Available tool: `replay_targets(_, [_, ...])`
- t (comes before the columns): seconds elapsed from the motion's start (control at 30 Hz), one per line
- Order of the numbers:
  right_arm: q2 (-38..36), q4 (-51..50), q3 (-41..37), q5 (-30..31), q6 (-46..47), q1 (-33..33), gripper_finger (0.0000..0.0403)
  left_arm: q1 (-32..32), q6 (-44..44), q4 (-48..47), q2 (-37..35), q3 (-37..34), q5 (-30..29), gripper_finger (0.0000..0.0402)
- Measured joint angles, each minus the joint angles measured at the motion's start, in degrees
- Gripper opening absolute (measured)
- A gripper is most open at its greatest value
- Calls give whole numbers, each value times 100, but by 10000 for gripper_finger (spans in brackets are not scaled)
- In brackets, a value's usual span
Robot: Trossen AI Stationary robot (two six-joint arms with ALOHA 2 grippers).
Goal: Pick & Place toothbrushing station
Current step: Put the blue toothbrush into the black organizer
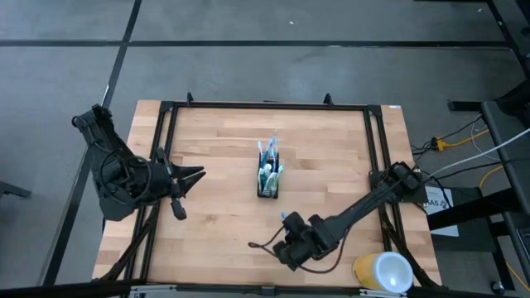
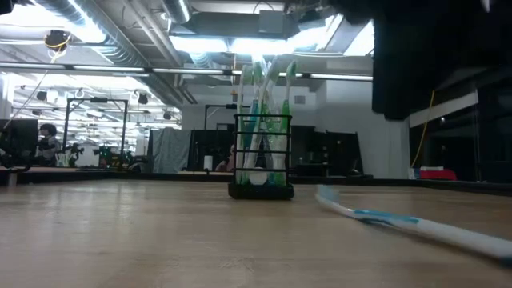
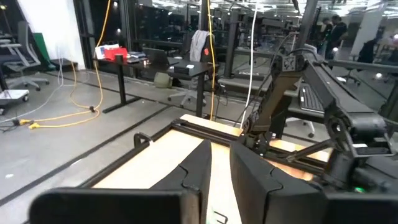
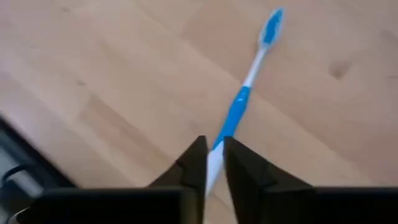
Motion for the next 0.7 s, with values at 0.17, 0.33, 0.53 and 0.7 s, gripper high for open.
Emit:
replay_targets(0.17, [55,86,-242,-474,2,-226,132,-24,28,0,0,0,38,72])
replay_targets(0.33, [199,469,-664,-895,189,-358,177,-89,45,1,0,0,101,79])
replay_targets(0.53, [353,1117,-902,-1100,331,-375,170,-131,139,3,0,0,179,77])
replay_targets(0.7, [388,1396,-907,-1122,354,-374,155,-136,146,69,0,0,239,79])
